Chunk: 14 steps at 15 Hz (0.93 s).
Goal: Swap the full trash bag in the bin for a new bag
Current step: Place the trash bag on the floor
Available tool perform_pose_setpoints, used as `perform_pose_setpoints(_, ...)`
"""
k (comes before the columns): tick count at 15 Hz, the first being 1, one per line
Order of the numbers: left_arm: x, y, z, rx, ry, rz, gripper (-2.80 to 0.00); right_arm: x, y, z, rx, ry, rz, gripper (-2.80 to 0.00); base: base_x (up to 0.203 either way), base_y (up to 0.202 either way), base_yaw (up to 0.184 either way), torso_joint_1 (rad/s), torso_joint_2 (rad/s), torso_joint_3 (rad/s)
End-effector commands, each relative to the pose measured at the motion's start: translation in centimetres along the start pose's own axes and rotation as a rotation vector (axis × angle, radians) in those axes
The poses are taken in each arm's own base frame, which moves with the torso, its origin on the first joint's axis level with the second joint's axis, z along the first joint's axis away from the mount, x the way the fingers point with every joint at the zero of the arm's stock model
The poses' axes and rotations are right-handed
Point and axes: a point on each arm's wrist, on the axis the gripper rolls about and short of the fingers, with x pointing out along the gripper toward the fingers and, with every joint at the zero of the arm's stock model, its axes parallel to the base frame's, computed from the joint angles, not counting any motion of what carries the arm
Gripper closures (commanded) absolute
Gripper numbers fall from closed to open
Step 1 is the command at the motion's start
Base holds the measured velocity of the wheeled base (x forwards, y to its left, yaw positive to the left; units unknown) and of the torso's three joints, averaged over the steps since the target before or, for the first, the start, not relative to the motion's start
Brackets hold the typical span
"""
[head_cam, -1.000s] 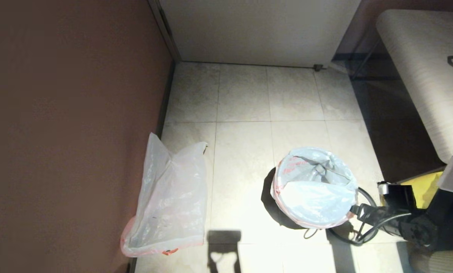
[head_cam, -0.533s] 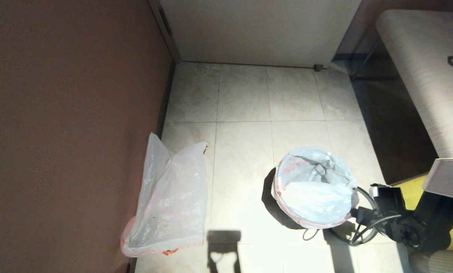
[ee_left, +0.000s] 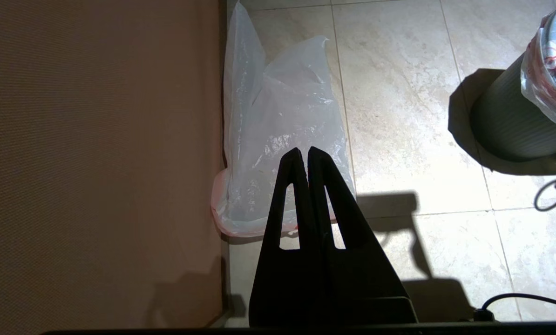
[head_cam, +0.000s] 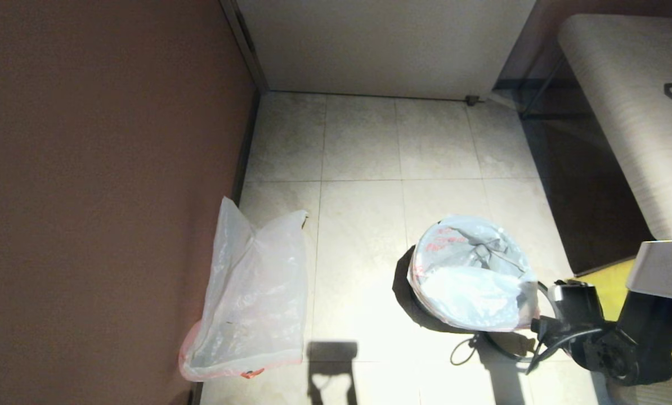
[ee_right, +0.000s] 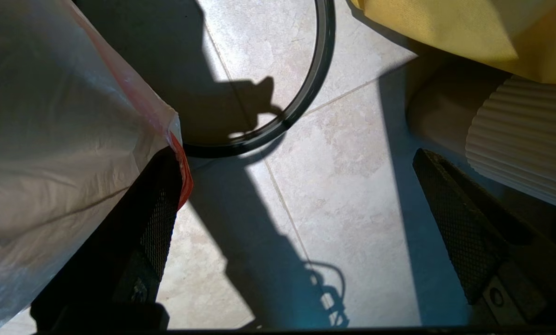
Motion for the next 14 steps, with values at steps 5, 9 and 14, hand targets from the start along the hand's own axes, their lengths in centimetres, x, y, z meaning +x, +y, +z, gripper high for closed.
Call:
perform_pose_setpoints(5, 0.0, 0.0, 0.0, 0.0, -0.002, 0.0, 0.0, -3.7, 0.8, -0.3, 0.044, -0.018, 0.075, -2.8, 0.0, 0.0, 0.0, 0.0, 0.0, 0.0)
perform_pose_setpoints(9, 0.0, 0.0, 0.0, 0.0, -0.002, 0.0, 0.0, -2.8, 0.9, -1.5, 0.017, 0.022, 0.054, -2.8, 0.0, 0.0, 0.0, 0.0, 0.0, 0.0)
perform_pose_setpoints(14, 0.0, 0.0, 0.0, 0.0, -0.002, 0.0, 0.0, -2.0, 1.4, -1.1, 0.015, 0.003, 0.046, -2.8, 0.0, 0.0, 0.0, 0.0, 0.0, 0.0)
